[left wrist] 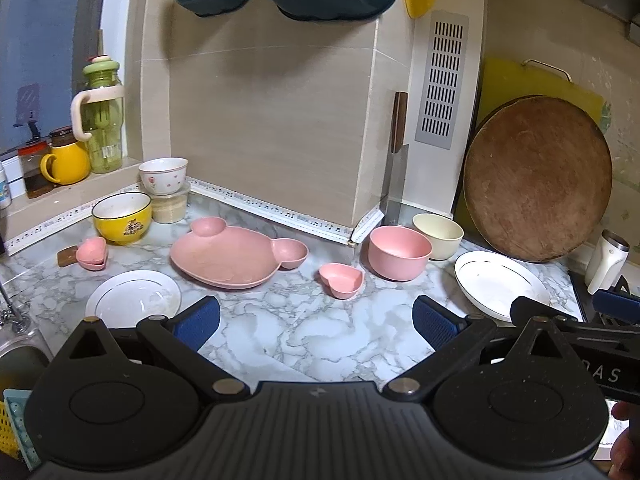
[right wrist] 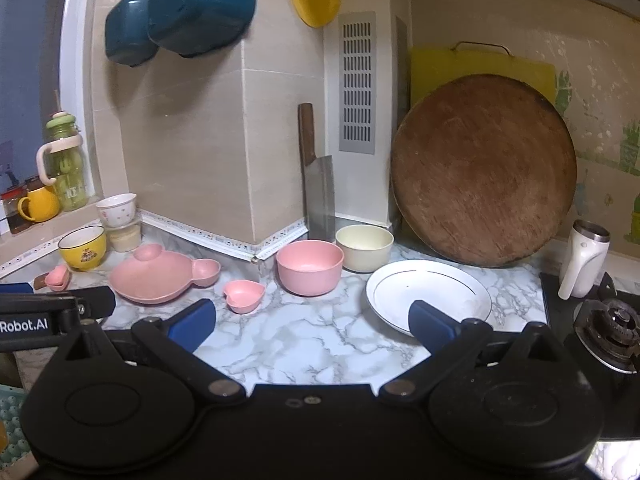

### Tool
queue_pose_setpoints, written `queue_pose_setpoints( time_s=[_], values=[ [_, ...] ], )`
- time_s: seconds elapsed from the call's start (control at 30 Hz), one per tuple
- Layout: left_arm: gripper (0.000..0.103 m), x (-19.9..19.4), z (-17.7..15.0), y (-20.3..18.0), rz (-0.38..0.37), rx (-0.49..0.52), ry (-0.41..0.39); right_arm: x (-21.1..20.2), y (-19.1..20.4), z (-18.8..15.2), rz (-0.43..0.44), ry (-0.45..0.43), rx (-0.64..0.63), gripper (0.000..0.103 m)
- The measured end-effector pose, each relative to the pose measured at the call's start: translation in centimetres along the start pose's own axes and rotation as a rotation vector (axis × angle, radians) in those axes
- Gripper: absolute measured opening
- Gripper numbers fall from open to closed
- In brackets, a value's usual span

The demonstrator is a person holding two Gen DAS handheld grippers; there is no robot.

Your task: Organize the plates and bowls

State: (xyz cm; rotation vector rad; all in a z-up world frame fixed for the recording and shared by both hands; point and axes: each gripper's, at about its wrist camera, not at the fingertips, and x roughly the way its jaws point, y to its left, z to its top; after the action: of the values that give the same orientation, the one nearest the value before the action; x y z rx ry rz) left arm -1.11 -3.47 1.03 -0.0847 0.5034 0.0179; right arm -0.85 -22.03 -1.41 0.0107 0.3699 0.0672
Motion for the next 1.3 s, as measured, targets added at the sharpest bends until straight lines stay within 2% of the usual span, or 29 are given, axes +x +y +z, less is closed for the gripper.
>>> queue_pose_setpoints(
  time_s=[0.27,0.43,0.6,0.73,1.03,1.2,1.3],
  values=[
    [0.103,3.1,1.2,-2.1,-0.021,0.018,-0.009,2.3,-2.5,0.8,-0.016,-0.009,0.0,0.103],
    [0.103,6.7,2.1,-4.9,-0.054,0.033,0.017,5.0,-6.0,1.8,-0.061,0.024,-0.013,0.103],
    [0.103,10.5,3.2,-8.8,-0.119,0.07,0.034,8.5,-10.5,2.4,-0.073,0.089,-0.06,0.103],
    [0.103,14.3,4.1,-11.4,-0.167,0.055,0.101,11.3,-13.3,2.6,-0.06,0.152,-0.094,0.103],
    [0.103,22.6,4.6,-16.5,-0.163,0.091,0.23,18.9,-20.2,2.9,-0.057,0.266,-0.131,0.101],
    [0.103,26.5,4.3,-17.4,-0.193,0.038,0.302,22.9,-23.5,2.6,-0.036,0.369,-0.108,0.094],
    [0.102,28.5,4.0,-18.0,-0.171,0.033,0.339,24.8,-24.7,2.2,-0.053,0.428,-0.1,0.084]
  ],
)
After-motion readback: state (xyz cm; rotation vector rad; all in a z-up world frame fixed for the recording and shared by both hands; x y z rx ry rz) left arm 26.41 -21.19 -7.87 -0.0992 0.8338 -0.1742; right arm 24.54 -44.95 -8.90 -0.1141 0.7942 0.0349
